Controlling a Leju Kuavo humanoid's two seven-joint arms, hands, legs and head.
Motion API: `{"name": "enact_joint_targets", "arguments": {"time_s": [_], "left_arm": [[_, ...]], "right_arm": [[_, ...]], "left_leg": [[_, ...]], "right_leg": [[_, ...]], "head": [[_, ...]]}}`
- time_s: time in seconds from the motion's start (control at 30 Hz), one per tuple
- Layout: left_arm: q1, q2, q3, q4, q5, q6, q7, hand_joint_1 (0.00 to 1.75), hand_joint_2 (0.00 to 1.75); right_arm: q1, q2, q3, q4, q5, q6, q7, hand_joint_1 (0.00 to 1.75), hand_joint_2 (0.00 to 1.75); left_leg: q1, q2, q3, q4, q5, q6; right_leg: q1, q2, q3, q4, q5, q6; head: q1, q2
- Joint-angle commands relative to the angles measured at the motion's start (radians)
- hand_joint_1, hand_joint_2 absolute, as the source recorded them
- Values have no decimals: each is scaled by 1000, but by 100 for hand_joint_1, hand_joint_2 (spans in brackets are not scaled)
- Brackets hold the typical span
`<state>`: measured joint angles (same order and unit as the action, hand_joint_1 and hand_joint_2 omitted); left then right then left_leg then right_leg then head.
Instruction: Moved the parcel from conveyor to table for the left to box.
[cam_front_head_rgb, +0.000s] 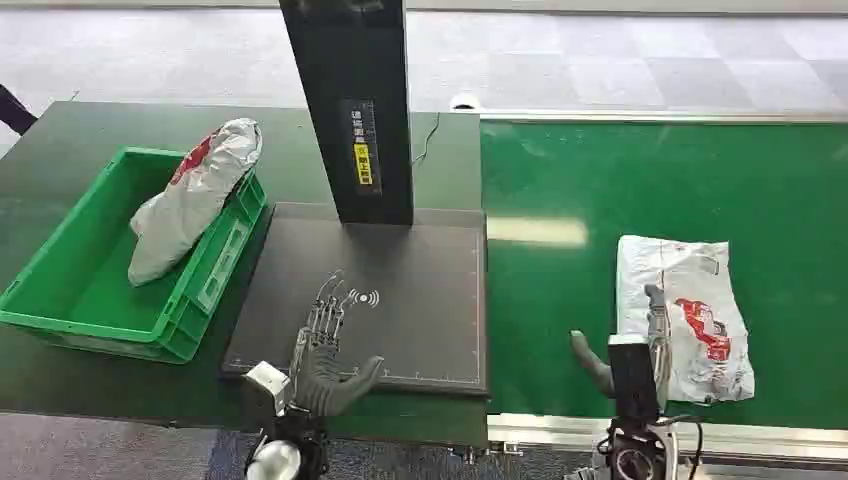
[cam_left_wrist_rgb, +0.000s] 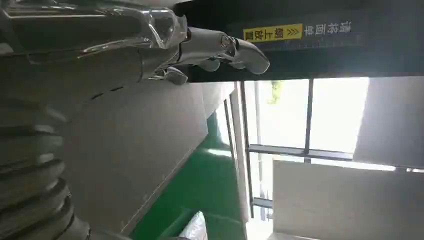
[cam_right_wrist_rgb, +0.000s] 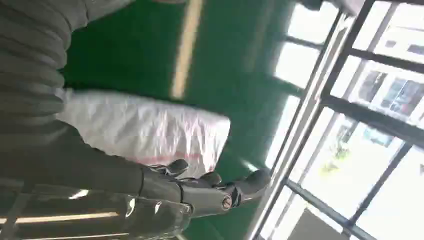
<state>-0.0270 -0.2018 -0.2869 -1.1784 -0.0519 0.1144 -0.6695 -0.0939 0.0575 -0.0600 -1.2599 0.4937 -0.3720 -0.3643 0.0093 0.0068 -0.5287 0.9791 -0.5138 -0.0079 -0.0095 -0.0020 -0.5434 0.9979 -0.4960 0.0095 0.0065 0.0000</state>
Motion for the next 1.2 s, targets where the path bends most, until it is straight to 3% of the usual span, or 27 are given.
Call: {"name": "enact_joint_targets", "arguments": {"time_s": [0.03,0.1,0.17,0.23,0.33,0.47,0.63,0.8,0.83,0.87,1.2], "left_arm": [[-18,14,-9,31,1,-13,7,0,175],[-17,15,-11,30,1,-14,8,0,175],[-18,17,-14,32,2,-16,13,0,175],[-27,18,-19,42,3,-21,19,0,175],[-35,22,-22,53,5,-21,21,0,175],[-27,35,-15,48,30,8,17,0,175],[-19,43,-26,37,35,16,25,0,175],[-20,44,-30,40,35,16,26,0,175],[-21,45,-33,43,35,15,26,0,175],[-22,48,-35,48,36,16,27,0,175],[3,63,4,-29,47,70,23,0,175]], "right_arm": [[-221,-137,-182,322,126,-42,126,0,175],[-255,-164,-200,375,126,-8,157,0,175],[-337,-211,-212,523,151,80,282,0,175],[-442,-271,-232,715,151,173,330,0,175],[-491,-294,-238,806,142,226,341,0,175],[-620,-312,-210,988,152,487,424,0,175],[-666,-310,-184,1026,174,638,524,0,175],[-664,-314,-182,1021,177,655,533,0,175],[-668,-317,-177,1025,180,683,540,23,175],[-673,-321,-172,1027,185,708,548,175,175],[-784,-274,-126,1007,233,632,518,175,175]], "left_leg": [[0,-1,0,-1,1,0],[0,0,0,-1,1,0],[0,-1,1,-1,1,0],[0,1,1,0,1,1],[-1,0,0,0,2,1],[0,1,1,0,1,1],[0,1,0,0,1,1],[1,0,1,-1,2,2],[0,1,1,-1,2,1],[0,0,1,0,2,1],[0,4,1,0,1,1]], "right_leg": [[0,-1,1,-1,1,0],[0,0,0,-1,2,0],[0,0,0,-1,1,0],[0,1,1,-1,2,0],[-1,1,0,-1,3,1],[0,2,0,0,2,0],[0,1,-1,0,2,0],[1,0,1,-2,3,1],[1,1,1,-1,2,1],[0,0,1,-1,2,1],[0,3,0,1,2,0]], "head": [[0,0],[-2,0],[-2,0],[-2,0],[-1,0],[-2,0],[-2,0],[-2,0],[-2,0],[-2,0],[-2,0]]}}
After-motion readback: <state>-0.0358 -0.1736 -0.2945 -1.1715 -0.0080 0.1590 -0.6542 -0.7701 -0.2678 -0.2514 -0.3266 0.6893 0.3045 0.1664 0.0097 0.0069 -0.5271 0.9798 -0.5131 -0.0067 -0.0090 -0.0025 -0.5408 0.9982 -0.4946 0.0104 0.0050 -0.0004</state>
